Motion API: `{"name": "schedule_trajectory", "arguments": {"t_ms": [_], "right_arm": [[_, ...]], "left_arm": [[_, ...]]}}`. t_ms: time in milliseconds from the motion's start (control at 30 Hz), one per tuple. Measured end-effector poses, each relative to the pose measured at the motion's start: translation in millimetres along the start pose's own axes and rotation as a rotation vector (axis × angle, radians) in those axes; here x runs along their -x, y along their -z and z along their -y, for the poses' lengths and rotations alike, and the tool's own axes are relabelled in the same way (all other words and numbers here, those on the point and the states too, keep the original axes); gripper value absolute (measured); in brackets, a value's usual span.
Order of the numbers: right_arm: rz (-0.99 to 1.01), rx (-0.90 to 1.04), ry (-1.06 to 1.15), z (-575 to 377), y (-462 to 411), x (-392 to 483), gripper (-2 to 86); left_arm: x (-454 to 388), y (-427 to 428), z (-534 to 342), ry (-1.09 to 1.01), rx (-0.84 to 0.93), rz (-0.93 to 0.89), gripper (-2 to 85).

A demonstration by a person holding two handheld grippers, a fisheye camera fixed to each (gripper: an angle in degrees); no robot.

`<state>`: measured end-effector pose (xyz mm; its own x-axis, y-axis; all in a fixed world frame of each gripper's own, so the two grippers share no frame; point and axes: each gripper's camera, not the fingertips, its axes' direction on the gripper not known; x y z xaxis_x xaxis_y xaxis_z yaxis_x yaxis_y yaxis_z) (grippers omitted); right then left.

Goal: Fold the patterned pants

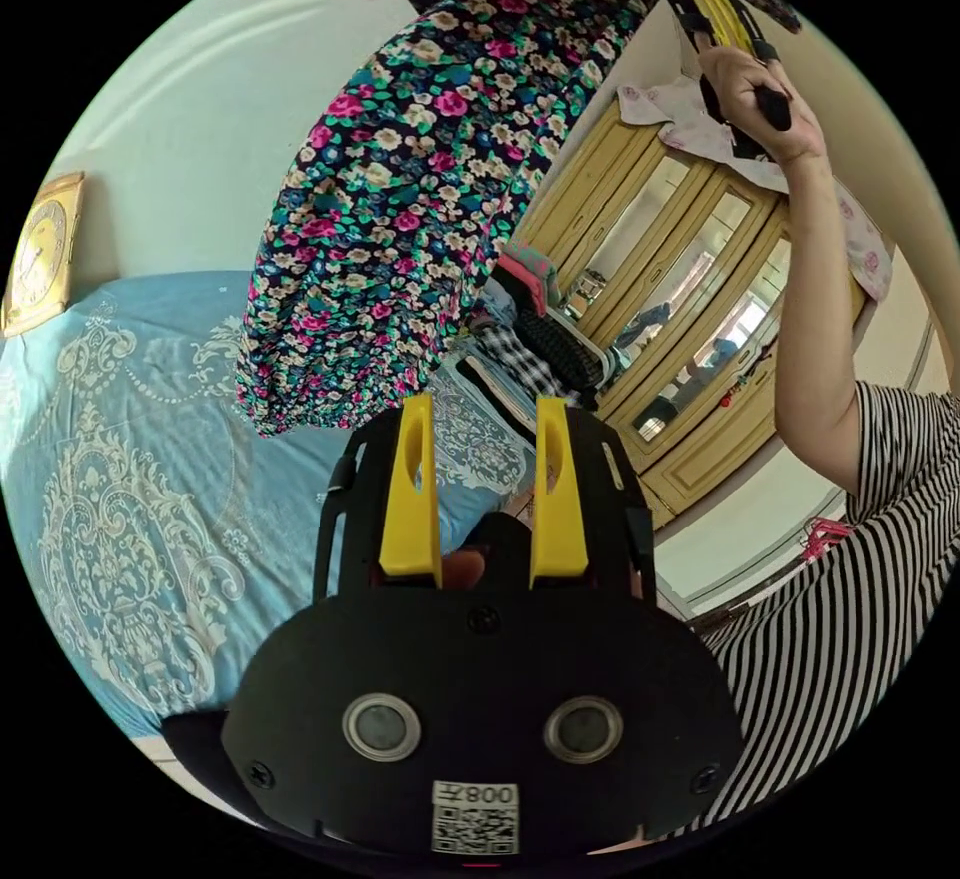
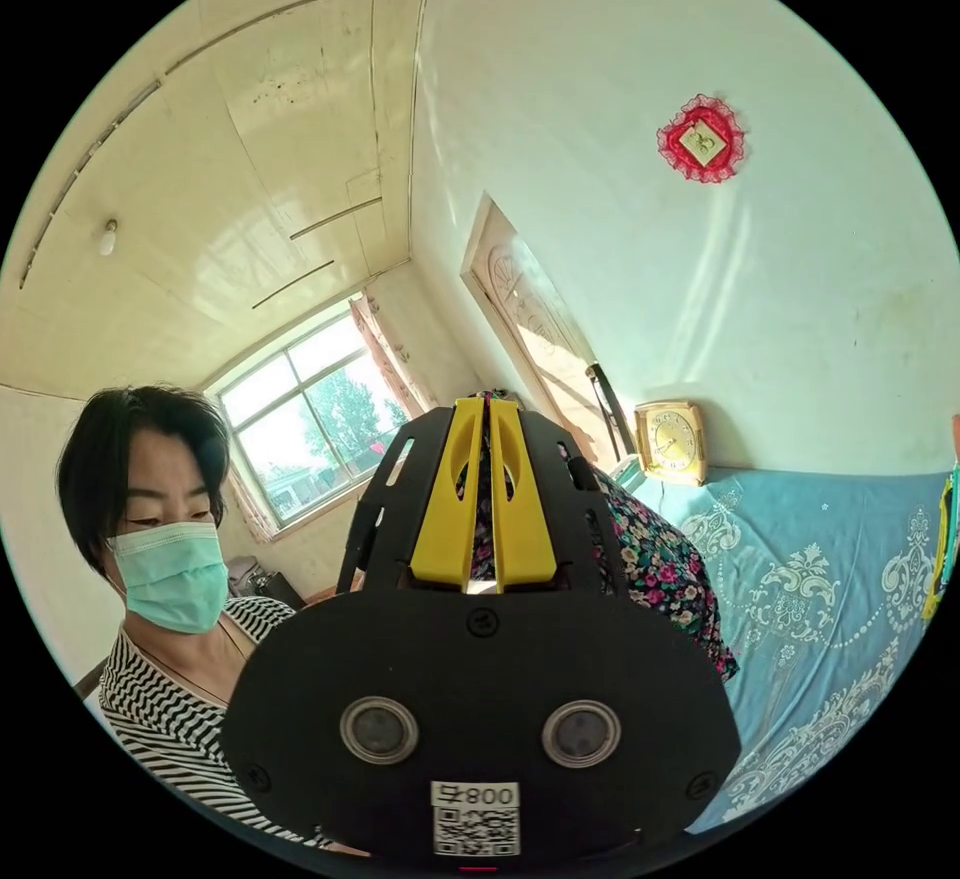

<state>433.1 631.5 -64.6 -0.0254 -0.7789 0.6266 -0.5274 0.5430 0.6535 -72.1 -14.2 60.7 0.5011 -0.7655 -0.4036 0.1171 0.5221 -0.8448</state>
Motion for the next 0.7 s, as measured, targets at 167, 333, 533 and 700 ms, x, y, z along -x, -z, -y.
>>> {"name": "schedule_trajectory", "arguments": {"t_ms": [167,333,533,700], "right_arm": [[-0.012,0.016,-0.015,-15.6,-30.3,-25.9,0.6],[0.012,0.035,-0.052,-30.2,-55.9,-56.9,0.5],[-0.011,0.077,-0.085,-46.2,-75.9,-102.3,0.5],[-0.077,0.062,-0.183,-63.1,-73.3,-162.7,0.5]], "left_arm": [[8.9,40.0,-9.9,0.069,-0.038,0.136,12.5],[19.2,73.3,-26.2,0.126,-0.027,0.178,6.6],[29.3,126.1,-60.1,0.178,-0.006,0.16,1.2],[52.3,191.5,-85.2,0.26,-0.038,0.263,0.5]]}}
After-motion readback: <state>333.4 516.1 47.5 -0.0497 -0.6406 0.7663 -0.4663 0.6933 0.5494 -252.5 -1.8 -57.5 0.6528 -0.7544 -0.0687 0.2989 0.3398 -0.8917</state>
